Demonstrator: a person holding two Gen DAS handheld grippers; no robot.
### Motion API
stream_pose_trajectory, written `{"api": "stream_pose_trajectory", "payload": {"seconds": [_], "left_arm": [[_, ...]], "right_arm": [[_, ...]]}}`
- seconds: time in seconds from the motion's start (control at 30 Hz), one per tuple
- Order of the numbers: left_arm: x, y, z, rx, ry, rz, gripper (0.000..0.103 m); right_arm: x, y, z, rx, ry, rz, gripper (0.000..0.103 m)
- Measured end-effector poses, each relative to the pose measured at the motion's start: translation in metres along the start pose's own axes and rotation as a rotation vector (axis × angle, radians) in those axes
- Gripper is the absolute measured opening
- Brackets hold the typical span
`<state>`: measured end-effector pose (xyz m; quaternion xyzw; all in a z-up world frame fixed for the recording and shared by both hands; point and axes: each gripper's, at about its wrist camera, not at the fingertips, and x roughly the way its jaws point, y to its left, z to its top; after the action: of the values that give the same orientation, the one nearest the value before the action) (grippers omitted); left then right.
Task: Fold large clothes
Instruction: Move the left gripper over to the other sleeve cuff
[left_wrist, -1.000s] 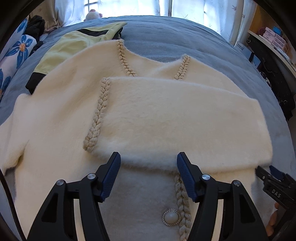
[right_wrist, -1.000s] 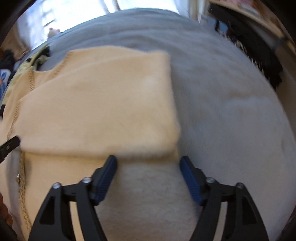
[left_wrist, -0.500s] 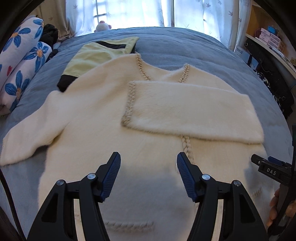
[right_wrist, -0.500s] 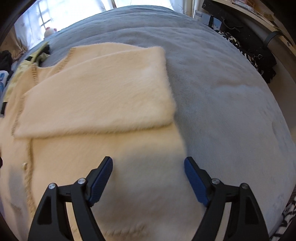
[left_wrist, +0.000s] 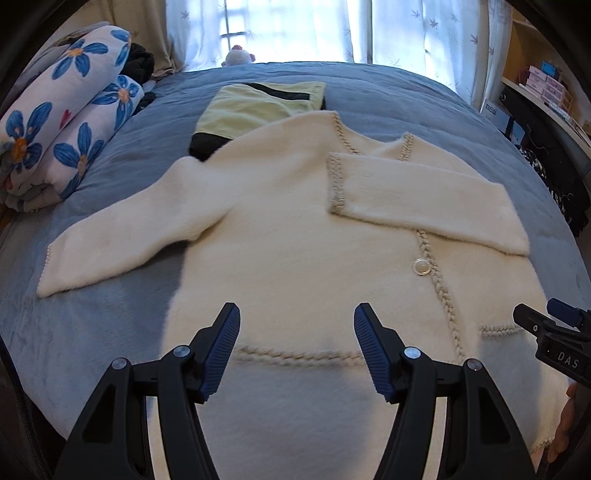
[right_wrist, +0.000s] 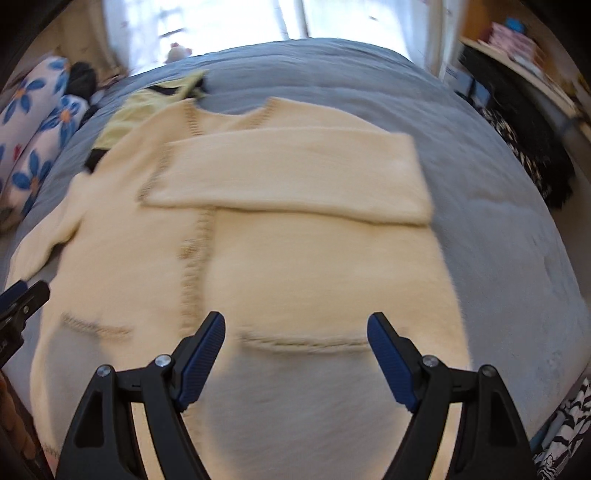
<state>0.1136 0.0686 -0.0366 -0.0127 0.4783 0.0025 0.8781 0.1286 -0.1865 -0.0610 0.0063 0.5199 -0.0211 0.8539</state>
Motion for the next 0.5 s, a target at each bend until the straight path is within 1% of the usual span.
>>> {"api": "stream_pose_trajectory", "payload": {"seconds": [0.13, 0.23, 0.33, 0.5], "left_arm": [[-0.012, 0.037, -0.007, -0.049, -0.012, -0.004, 0.063], [-0.016, 0.067, -0.01, -0.075, -0.02, 0.022, 0.064], [-0.017, 0.106, -0.011, -0.106, -0.023, 0.052, 0.064], [-0.01, 0.171, -0.01, -0.171, -0.018, 0.093, 0.064]], "right_arm": [[-0.015, 0.049, 0.001, -0.098, -0.035, 0.002, 0.08], [-0.022, 0.082, 0.004, -0.164, -0.053, 0.007, 0.08], [-0.026, 0.114, 0.009, -0.215, -0.078, 0.024, 0.08], [-0.03, 0.165, 0.021, -0.259, -0.123, 0.051, 0.08]]}}
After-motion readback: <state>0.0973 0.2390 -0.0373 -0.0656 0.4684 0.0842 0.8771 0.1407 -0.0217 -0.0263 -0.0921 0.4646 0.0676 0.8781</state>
